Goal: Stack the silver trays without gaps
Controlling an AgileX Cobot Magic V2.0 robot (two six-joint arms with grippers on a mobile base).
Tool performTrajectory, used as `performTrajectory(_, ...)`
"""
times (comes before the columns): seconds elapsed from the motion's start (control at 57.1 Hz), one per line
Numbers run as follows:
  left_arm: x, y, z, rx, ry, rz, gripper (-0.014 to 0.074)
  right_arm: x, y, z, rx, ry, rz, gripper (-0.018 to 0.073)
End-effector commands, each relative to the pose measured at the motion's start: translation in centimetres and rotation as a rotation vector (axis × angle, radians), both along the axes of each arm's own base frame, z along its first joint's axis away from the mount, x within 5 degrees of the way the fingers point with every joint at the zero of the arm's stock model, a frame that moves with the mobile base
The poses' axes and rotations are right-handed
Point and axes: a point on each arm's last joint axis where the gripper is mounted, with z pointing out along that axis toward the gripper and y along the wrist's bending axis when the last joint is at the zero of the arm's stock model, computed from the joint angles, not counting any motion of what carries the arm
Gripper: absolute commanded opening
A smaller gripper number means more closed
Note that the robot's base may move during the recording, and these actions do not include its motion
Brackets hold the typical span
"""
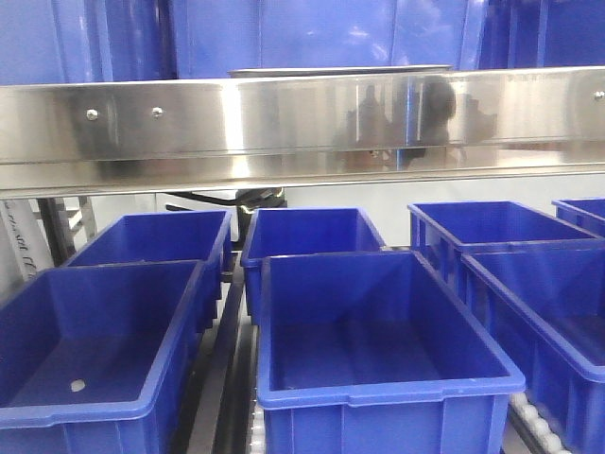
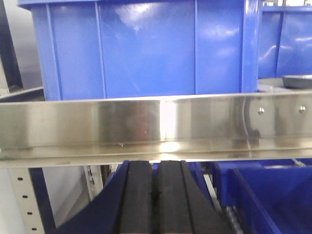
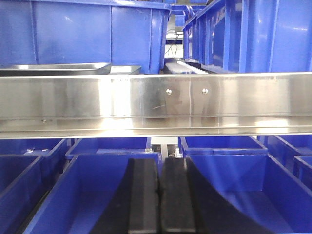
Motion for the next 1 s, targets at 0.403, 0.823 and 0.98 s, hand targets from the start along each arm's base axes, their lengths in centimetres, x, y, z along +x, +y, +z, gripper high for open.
performTrajectory(0.403,-0.06,-0.3,-0.08,-0.029,0.01,-0.054,-0.0019,-0.03,0.0,0.25,-0.005,-0.027,0.001,-0.0081)
performTrajectory(0.823,-0.06,-0.22,0.02,-0.034,-0.001,-0.04,-0.0019,-0.03,0.0,0.25,-0.005,-0.027,0.001,-0.0081)
performTrajectory(0.98,-0.06,-0.22,0.02,-0.034,-0.001,-0.04,-0.0019,-0.03,0.0,0.25,-0.005,-0.027,0.001,-0.0081)
